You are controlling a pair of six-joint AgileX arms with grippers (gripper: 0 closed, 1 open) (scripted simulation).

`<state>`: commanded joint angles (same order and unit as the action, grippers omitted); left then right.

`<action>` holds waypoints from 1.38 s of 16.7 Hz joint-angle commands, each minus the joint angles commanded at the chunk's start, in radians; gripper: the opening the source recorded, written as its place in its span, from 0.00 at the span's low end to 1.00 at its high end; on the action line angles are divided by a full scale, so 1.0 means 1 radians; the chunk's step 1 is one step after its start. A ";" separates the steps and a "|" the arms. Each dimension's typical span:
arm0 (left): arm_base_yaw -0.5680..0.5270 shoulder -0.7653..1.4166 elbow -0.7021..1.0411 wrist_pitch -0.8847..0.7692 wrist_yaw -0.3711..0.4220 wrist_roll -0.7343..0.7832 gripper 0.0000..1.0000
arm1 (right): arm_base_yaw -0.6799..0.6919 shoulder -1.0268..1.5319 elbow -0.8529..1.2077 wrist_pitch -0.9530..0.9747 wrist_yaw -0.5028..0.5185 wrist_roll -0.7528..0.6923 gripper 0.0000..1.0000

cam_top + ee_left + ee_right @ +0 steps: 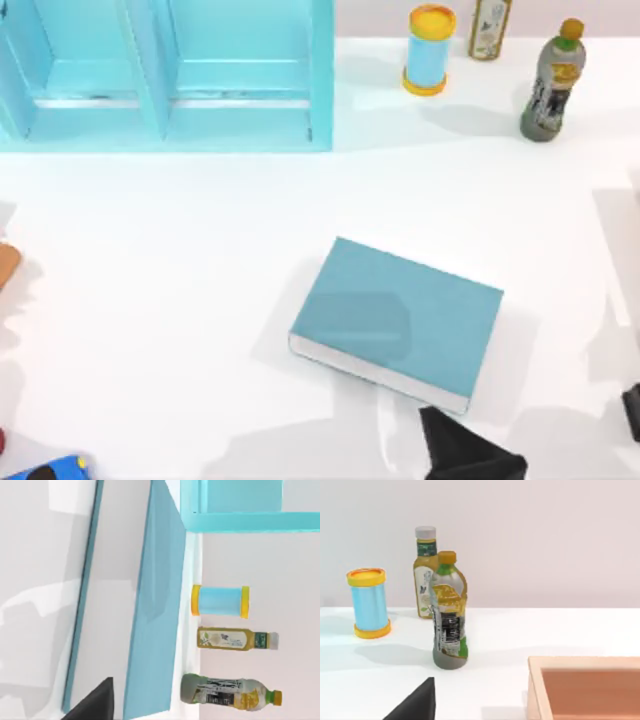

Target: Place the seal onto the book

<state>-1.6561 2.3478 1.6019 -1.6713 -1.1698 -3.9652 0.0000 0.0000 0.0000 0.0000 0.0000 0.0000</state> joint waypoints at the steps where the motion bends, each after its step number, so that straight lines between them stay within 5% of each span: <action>1: 0.005 -0.003 -0.002 0.001 -0.002 0.001 1.00 | 0.000 0.000 0.000 0.000 0.000 0.000 1.00; 6: 0.055 -0.071 -0.034 0.065 0.003 0.096 1.00 | 0.000 0.000 0.000 0.000 0.000 0.000 1.00; 11: 0.233 -0.299 -0.157 0.271 0.060 0.453 1.00 | 0.000 0.000 0.000 0.000 0.000 0.000 1.00; 16: 0.500 -0.631 -0.363 0.550 0.204 1.054 1.00 | 0.000 0.000 0.000 0.000 0.000 0.000 1.00; 23: 0.928 -1.188 -0.748 0.961 0.523 2.122 1.00 | 0.000 0.000 0.000 0.000 0.000 0.000 1.00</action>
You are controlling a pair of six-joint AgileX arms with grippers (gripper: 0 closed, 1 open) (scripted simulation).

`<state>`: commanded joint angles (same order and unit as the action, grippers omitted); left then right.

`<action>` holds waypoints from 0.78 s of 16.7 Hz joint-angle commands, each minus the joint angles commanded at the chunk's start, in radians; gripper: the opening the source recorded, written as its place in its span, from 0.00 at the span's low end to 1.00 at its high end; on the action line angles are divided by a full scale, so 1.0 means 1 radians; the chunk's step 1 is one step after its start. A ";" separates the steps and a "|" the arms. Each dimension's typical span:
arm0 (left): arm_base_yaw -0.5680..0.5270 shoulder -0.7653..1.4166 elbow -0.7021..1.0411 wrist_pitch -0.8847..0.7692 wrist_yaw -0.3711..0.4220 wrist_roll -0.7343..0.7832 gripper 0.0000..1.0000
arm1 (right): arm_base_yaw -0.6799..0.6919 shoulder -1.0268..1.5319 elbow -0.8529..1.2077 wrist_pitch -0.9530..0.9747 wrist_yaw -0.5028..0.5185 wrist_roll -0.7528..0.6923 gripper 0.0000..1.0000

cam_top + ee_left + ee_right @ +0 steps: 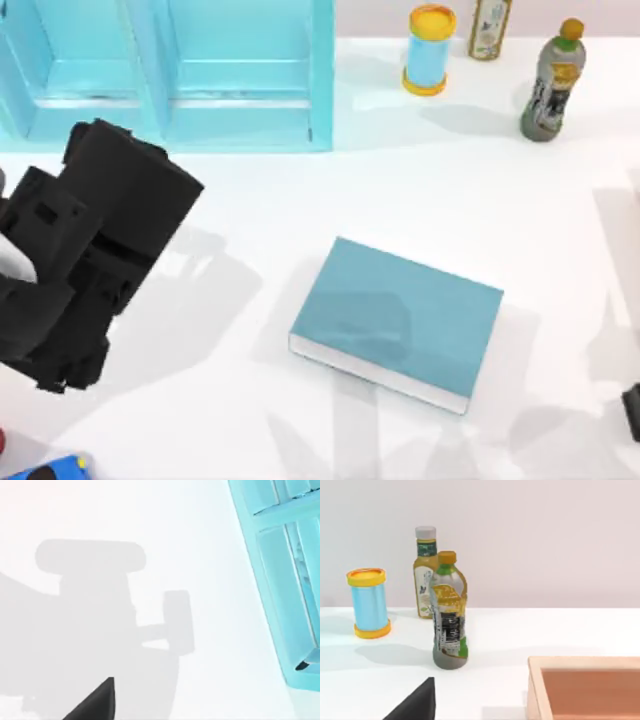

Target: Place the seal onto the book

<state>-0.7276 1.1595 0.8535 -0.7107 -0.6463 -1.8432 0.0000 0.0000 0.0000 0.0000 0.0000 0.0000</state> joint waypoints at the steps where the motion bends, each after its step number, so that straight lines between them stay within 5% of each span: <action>1: 0.060 -0.084 -0.059 0.057 0.051 0.157 1.00 | 0.000 0.000 0.000 0.000 0.000 0.000 1.00; 8: 0.436 -0.651 -0.466 0.418 0.384 1.146 1.00 | 0.000 0.000 0.000 0.000 0.000 0.000 1.00; 13: 0.628 -0.974 -0.713 0.607 0.557 1.621 1.00 | 0.000 0.000 0.000 0.000 0.000 0.000 1.00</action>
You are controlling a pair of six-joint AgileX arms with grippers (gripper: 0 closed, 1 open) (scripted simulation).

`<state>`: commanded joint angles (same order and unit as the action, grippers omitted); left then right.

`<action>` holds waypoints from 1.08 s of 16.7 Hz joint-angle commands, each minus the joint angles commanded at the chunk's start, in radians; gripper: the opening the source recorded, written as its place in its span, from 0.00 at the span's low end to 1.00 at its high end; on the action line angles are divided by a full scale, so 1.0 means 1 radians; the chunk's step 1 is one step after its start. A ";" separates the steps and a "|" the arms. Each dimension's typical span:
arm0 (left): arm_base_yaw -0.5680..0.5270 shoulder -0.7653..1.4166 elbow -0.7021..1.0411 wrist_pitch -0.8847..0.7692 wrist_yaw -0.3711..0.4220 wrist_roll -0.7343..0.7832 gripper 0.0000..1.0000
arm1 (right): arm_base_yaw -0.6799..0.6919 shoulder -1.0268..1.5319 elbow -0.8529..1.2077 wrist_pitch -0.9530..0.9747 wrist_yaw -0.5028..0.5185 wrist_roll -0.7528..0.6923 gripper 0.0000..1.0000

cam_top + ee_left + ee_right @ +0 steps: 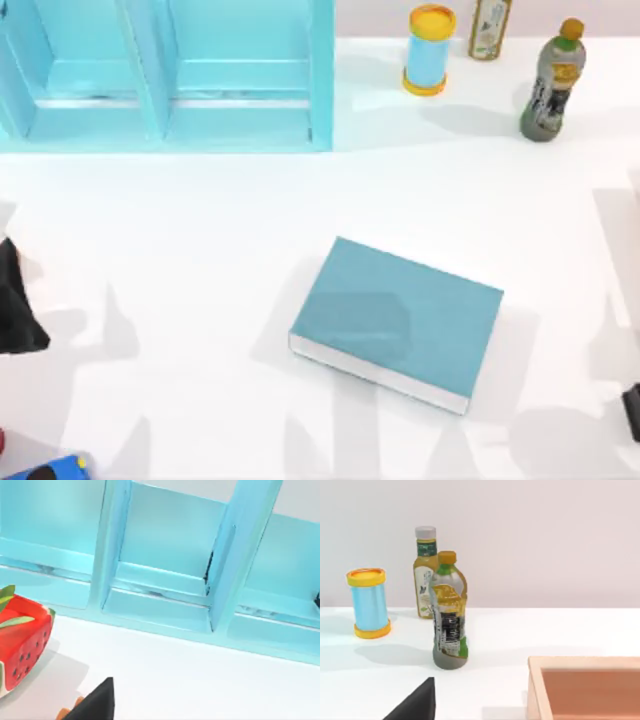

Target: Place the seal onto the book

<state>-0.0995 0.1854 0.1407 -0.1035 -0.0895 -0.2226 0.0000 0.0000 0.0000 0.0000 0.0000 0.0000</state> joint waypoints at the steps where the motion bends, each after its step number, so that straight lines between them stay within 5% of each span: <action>1: 0.027 -0.049 -0.038 0.028 0.024 0.062 1.00 | 0.000 0.000 0.000 0.000 0.000 0.000 1.00; 6: 0.099 -0.185 -0.141 0.104 0.089 0.223 1.00 | 0.000 0.000 0.000 0.000 0.000 0.000 1.00; 13: 0.099 -0.185 -0.141 0.104 0.089 0.223 1.00 | -0.003 0.011 0.010 -0.009 -0.001 -0.002 1.00; 18: 0.099 -0.185 -0.141 0.104 0.089 0.223 1.00 | -0.062 0.222 0.218 -0.172 -0.015 -0.044 1.00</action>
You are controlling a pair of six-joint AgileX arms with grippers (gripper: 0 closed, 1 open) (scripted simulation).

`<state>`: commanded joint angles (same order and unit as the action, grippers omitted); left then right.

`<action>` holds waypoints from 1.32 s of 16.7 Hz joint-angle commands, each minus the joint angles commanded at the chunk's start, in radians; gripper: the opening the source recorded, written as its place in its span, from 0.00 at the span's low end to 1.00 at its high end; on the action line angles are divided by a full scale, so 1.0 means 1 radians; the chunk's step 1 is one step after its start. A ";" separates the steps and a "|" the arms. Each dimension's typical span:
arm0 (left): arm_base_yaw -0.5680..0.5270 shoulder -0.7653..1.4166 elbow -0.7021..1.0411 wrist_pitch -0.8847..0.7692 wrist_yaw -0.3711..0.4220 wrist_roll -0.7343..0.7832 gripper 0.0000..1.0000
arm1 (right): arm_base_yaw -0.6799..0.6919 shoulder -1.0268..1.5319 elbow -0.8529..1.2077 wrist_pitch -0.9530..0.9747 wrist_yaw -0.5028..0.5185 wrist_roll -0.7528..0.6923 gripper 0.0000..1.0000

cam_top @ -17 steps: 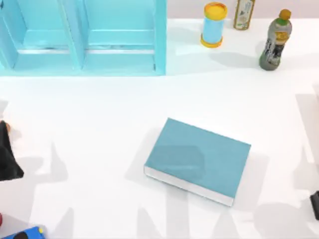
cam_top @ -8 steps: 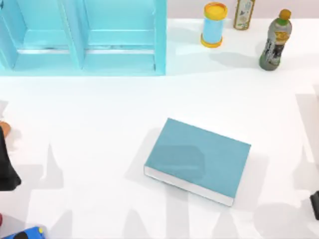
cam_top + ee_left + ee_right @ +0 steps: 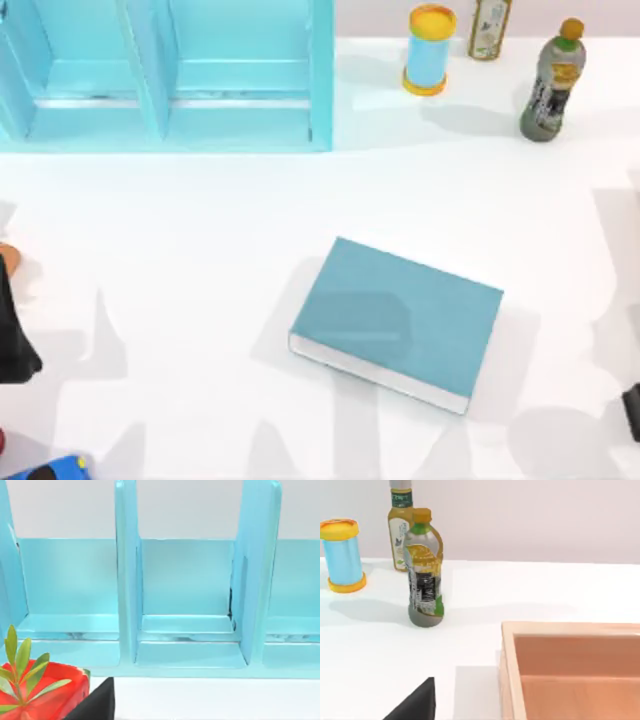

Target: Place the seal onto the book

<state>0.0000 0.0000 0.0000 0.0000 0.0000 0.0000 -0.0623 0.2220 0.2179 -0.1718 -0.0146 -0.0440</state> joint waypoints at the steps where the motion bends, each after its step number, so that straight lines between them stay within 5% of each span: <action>1: 0.000 0.000 0.000 0.000 0.000 0.000 1.00 | -0.019 0.074 0.069 -0.052 -0.002 -0.014 1.00; 14: 0.000 0.000 0.000 0.000 0.000 0.000 1.00 | -0.292 1.374 1.134 -0.863 -0.003 -0.277 1.00; 22: 0.000 0.000 0.000 0.000 0.000 0.000 1.00 | -0.360 1.691 1.384 -1.084 0.015 -0.363 1.00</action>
<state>0.0000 0.0000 0.0000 0.0000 0.0000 0.0000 -0.4227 1.9126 1.6024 -1.2561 0.0001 -0.4071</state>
